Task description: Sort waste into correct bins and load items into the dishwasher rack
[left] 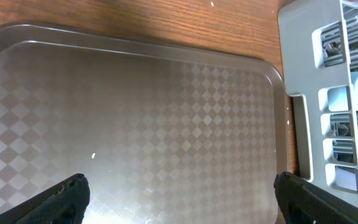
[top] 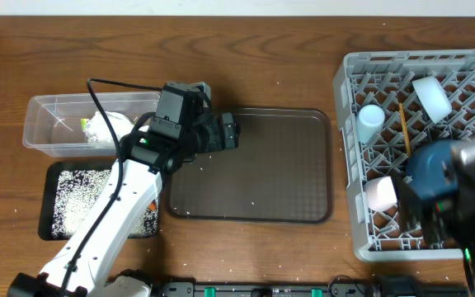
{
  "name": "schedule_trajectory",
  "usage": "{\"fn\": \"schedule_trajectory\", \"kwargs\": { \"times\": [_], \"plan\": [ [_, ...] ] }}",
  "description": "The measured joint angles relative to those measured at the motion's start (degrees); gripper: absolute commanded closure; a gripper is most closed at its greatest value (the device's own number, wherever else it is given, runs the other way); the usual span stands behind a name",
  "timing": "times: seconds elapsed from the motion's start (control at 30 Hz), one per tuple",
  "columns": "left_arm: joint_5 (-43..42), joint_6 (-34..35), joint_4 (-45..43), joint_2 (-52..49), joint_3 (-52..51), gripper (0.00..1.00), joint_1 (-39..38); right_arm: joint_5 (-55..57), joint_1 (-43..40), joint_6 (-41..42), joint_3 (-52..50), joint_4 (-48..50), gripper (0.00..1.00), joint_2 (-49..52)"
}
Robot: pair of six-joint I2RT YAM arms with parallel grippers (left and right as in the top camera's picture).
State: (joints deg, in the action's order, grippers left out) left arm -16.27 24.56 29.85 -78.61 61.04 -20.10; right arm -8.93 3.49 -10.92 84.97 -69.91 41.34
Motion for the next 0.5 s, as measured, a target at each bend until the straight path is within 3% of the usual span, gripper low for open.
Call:
{"fn": "schedule_trajectory", "kwargs": {
  "times": [0.27,0.5],
  "plan": [
    [0.0,0.02,0.0,0.0,0.0,0.02,0.0,0.85,2.51,-0.09,-2.19,1.29,0.01,-12.7],
    [0.0,0.0,0.0,0.0,0.0,0.02,0.0,-1.53,3.17,-0.11,-12.81,4.55,0.01,-27.67]
  ]
}}
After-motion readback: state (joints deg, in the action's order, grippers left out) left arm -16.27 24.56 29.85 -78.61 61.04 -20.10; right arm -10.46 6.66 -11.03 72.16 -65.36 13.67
